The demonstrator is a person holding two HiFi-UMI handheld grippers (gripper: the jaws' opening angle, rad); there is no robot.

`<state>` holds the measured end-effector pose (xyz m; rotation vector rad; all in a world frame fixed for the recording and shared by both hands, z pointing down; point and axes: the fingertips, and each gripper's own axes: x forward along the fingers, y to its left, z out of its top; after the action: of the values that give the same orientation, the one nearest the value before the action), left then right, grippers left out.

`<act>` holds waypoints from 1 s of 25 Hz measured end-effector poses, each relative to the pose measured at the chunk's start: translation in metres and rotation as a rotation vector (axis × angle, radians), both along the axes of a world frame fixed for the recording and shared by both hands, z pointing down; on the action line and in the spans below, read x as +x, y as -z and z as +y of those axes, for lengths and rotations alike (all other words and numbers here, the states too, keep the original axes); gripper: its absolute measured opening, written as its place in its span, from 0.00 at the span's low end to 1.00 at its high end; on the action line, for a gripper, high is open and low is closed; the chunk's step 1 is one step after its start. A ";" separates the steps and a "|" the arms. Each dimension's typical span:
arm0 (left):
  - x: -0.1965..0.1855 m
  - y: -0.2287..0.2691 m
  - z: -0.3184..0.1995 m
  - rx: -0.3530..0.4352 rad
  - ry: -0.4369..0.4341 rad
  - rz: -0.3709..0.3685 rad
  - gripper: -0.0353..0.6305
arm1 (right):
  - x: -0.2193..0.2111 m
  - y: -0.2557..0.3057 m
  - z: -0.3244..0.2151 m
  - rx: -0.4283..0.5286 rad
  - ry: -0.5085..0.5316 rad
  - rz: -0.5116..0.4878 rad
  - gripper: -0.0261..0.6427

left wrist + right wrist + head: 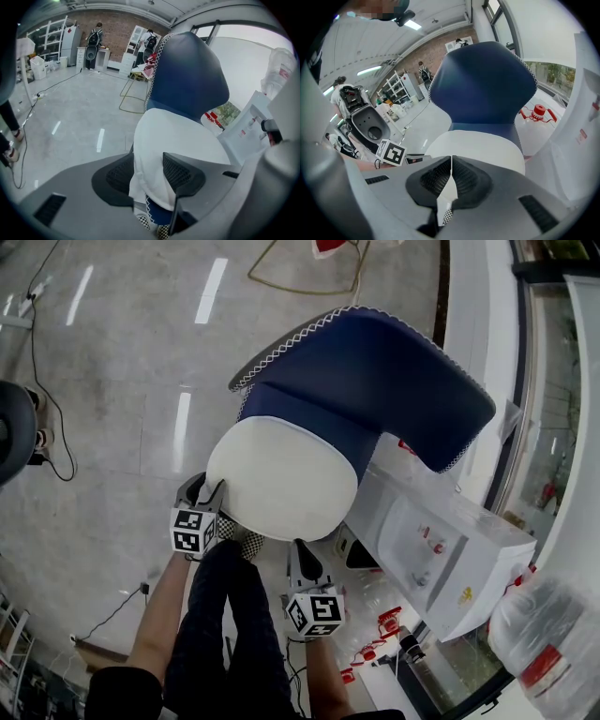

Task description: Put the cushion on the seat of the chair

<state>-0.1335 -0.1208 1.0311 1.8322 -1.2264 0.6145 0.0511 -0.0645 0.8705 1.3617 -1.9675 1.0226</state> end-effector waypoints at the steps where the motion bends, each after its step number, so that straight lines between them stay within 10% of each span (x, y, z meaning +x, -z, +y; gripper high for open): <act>1: 0.000 0.000 0.000 0.000 -0.005 -0.005 0.33 | 0.001 0.002 -0.001 0.004 0.000 0.001 0.08; 25: -0.009 0.114 0.018 0.057 -0.006 -0.066 0.34 | 0.004 0.093 0.012 0.119 0.017 0.007 0.08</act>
<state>-0.1422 -0.1029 0.9170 1.8761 -1.2945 0.6535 0.0553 -0.0520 0.7773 1.4065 -2.0601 0.9040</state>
